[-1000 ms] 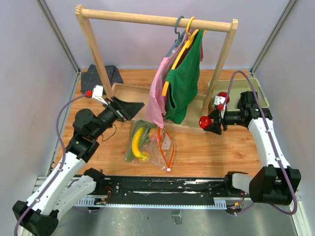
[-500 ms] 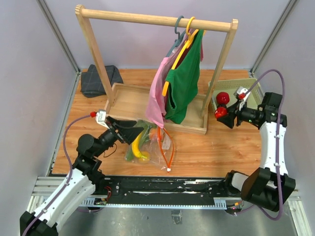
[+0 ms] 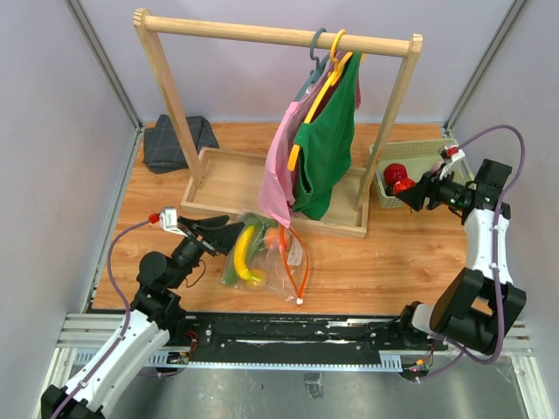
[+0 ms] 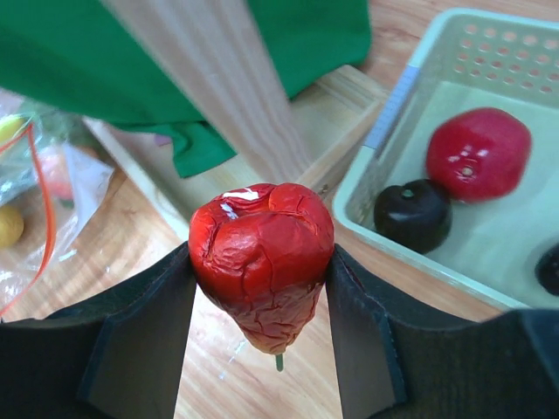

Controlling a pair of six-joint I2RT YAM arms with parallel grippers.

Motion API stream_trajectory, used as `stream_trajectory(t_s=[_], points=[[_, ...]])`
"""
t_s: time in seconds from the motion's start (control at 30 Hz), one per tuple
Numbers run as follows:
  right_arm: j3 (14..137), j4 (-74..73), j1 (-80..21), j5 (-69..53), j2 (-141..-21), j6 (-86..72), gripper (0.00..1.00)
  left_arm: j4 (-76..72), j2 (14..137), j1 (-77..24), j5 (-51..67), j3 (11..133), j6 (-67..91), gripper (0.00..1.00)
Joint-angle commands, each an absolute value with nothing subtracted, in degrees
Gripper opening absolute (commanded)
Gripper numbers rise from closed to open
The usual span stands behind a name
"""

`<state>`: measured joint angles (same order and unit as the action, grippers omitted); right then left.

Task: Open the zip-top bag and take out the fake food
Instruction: Place the fake fruit in the bin.

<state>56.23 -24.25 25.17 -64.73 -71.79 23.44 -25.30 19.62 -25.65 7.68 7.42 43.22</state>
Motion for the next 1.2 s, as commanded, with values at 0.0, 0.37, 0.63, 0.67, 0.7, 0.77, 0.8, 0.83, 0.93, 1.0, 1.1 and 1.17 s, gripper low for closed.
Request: stream_trajectory(t_s=[0.0, 0.37, 0.63, 0.67, 0.7, 0.77, 0.8, 0.83, 0.93, 1.0, 1.1, 1.17], points=[[55.8, -10.2, 25.8, -56.7, -74.0, 7.0, 0.25, -27.5, 19.6, -25.8, 3.7, 5.8, 42.3, 0.99], [61.9, -0.2, 21.9, -39.5, -85.3, -13.8, 0.27, -30.5, 21.4, -25.8, -1.9, 3.8, 46.1, 0.98], [71.5, -1.2, 16.8, -29.1, -94.5, -23.1, 0.32, -33.3, 24.7, -25.9, -1.8, 3.1, 50.6, 0.97], [72.5, -1.3, 16.3, -29.0, -95.5, -24.1, 0.32, -33.1, 24.9, -25.8, -1.7, 3.1, 51.0, 0.97], [73.5, -1.2, 16.0, -29.0, -96.5, -25.2, 0.33, -32.8, 24.9, -25.9, -1.6, 3.1, 51.2, 0.97], [75.2, -1.1, 15.3, -29.3, -98.3, -26.4, 0.35, -31.6, 24.5, -25.8, -1.7, 3.2, 51.4, 0.97], [76.0, -1.1, 14.9, -29.4, -99.1, -26.8, 0.37, -31.1, 24.2, -25.8, -1.8, 3.1, 51.4, 0.97], [77.1, -1.2, 14.5, -29.4, -99.9, -27.1, 0.38, -30.5, 23.8, -25.8, -2.0, 3.2, 51.4, 0.97], [79.0, -1.6, 13.7, -29.3, -102.0, -27.6, 0.41, -29.2, 22.6, -25.8, -2.6, 3.2, 51.3, 0.97], [79.9, -1.6, 13.3, -29.3, -103.2, -28.1, 0.42, -28.3, 21.8, -25.8, -3.0, 3.1, 51.2, 0.97], [80.9, -1.6, 13.0, -29.9, -104.6, -28.4, 0.5, -27.3, 21.0, -25.8, -3.4, 3.0, 51.2, 0.97], [81.5, -1.7, 12.8, -30.1, -105.4, -28.3, 0.54, -27.0, 20.6, -25.8, -3.4, 3.0, 51.2, 0.97]])
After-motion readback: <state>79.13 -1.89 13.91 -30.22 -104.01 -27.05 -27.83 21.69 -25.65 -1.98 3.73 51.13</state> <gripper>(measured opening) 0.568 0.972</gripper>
